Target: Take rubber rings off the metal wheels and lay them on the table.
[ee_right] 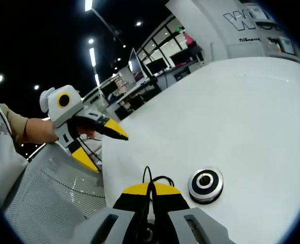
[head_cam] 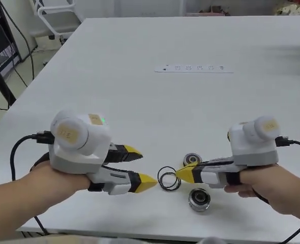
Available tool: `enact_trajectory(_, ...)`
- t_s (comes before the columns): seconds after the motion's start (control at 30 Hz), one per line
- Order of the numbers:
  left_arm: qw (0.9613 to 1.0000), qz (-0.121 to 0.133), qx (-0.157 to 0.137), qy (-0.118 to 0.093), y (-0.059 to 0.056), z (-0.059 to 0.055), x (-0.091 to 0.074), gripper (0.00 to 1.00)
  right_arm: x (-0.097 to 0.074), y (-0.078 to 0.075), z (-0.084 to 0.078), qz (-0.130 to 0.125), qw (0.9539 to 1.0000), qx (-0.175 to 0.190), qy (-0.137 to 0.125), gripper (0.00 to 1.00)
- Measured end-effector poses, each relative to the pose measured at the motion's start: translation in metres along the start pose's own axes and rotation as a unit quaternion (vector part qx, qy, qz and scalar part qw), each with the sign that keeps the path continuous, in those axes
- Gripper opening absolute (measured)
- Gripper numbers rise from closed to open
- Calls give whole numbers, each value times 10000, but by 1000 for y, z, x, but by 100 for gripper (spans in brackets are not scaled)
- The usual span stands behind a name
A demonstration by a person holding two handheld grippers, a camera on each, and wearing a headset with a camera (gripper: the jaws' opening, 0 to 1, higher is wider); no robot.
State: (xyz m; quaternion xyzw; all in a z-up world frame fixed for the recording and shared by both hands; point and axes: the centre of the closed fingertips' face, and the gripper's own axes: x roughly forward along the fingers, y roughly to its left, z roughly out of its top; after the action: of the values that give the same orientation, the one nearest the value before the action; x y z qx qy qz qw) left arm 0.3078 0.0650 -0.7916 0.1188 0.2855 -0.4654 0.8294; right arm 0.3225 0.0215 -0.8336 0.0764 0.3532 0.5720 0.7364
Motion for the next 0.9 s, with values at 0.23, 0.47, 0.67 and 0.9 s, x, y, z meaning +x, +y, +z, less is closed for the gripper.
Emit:
enact_trajectory(0.23,10000,1,-19,0,0,-1,1,42,1,-5,-5,-80,9999,23,77,0)
enact_trajectory(0.47,10000,1,-29,18,0,-2,1,42,1,-8,-8,-148,9998,86,132,0)
enact_trajectory(0.67,10000,-6,-22,26,-1,-2,1,41,2,-10,-9,-194,9997,75,162,0)
enact_trajectory(0.9,10000,-1,-32,34,-1,-3,2,41,2,-12,-11,-243,9994,63,218,0)
